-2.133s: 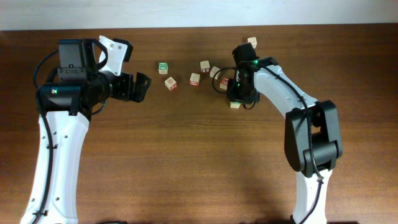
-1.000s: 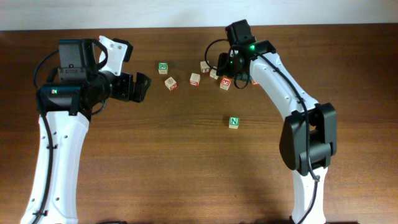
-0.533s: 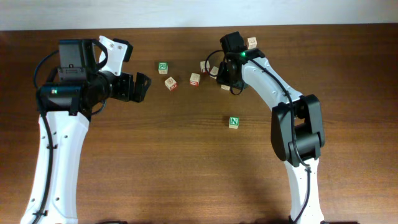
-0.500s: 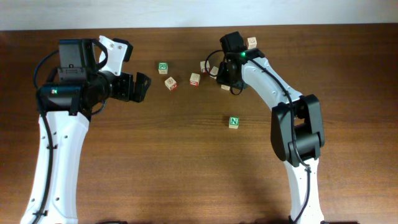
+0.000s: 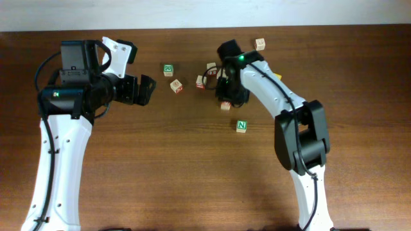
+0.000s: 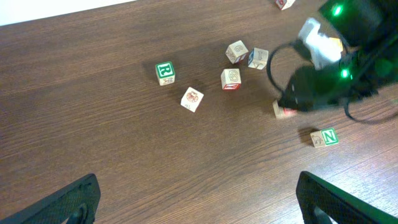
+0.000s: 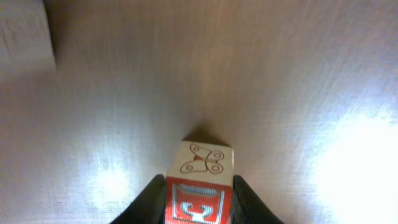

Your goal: Rotate 4 blocks

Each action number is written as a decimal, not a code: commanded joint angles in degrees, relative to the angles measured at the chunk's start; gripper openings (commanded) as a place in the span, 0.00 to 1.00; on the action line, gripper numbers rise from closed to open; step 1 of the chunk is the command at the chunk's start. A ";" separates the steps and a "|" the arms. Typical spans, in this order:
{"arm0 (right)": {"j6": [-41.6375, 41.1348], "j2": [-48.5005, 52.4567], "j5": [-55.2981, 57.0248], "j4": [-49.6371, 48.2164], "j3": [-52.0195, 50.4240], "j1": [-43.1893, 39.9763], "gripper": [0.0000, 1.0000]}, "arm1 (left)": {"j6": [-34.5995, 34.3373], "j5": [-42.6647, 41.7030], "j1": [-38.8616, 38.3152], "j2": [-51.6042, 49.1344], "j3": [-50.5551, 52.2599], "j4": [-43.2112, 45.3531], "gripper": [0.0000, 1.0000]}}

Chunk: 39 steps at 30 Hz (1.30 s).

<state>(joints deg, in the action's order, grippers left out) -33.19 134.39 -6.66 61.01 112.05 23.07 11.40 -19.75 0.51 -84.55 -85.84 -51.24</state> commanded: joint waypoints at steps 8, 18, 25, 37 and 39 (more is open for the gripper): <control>-0.11 1.31 3.48 12.39 -1.49 2.73 0.30 | 0.48 -0.85 0.35 -0.31 -1.40 -0.09 0.99; -0.11 1.31 5.40 15.93 -1.49 2.75 0.45 | 0.48 -0.85 0.35 -0.31 -1.40 -0.09 0.99; 1.90 1.31 4.81 16.35 3.17 2.49 0.66 | 0.48 -0.85 0.35 -0.31 -1.40 -0.09 0.99; 6.21 2.27 5.88 -7.21 11.87 -2.01 0.66 | 0.48 -0.85 0.35 -0.31 -1.40 -0.09 0.99; 6.19 3.32 5.92 -11.37 11.47 -2.23 0.66 | 0.48 -0.85 0.35 -0.31 -1.40 -0.09 0.99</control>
<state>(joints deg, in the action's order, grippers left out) -28.27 135.61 -1.85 52.99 124.38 21.37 11.38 -19.75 0.51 -84.55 -85.84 -51.24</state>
